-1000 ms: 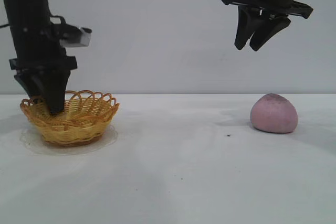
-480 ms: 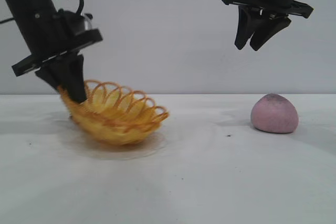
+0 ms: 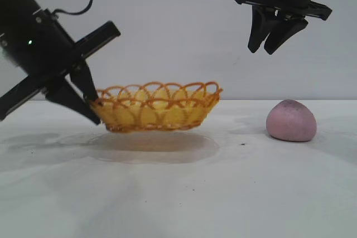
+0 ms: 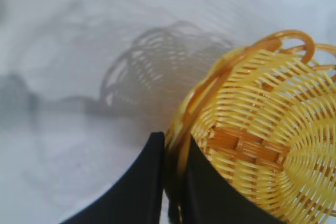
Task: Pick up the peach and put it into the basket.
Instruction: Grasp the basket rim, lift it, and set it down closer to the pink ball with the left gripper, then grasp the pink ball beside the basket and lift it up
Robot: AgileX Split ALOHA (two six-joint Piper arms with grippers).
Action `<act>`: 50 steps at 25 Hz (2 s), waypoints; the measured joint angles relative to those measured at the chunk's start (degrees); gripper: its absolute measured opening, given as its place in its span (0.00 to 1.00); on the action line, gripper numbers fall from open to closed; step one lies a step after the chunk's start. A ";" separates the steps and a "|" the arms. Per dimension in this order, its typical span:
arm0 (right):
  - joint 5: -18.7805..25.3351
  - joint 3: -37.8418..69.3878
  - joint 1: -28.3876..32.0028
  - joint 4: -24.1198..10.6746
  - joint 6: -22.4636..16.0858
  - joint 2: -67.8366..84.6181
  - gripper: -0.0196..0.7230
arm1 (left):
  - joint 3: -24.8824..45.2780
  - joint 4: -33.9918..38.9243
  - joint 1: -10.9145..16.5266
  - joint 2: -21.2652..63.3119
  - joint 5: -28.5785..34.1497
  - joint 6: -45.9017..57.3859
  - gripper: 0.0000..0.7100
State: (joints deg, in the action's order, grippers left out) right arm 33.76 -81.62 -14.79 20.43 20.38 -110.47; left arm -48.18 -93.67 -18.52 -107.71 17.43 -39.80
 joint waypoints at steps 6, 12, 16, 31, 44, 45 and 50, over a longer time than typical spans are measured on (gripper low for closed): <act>0.00 0.00 0.00 0.25 0.00 0.00 0.31 | 0.00 -0.23 -0.14 0.17 -0.11 -0.40 0.15; 0.00 0.00 0.00 0.45 0.00 0.00 0.31 | 0.00 -0.09 -0.14 0.27 1.86 -0.40 0.41; 0.00 0.00 0.00 0.45 0.00 0.00 0.31 | 0.00 1.61 -0.14 1.69 2.24 -0.40 0.41; 0.00 0.00 0.00 0.58 0.00 0.00 0.31 | 0.09 25.32 10.69 9.43 3.38 1.87 0.45; 0.30 0.00 0.00 1.09 0.00 0.00 0.31 | -4.37 108.66 11.51 12.04 12.70 49.99 0.45; 0.43 0.00 0.00 1.19 0.00 0.00 0.31 | -4.50 110.22 11.64 12.51 13.55 52.34 0.45; 1.47 0.00 0.00 1.66 0.00 0.00 0.31 | 0.10 101.78 11.67 22.01 10.56 49.73 0.45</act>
State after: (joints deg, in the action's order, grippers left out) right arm 35.23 -81.62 -14.79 22.08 20.38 -110.47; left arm -48.08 8.11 -6.85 -85.71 27.99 9.93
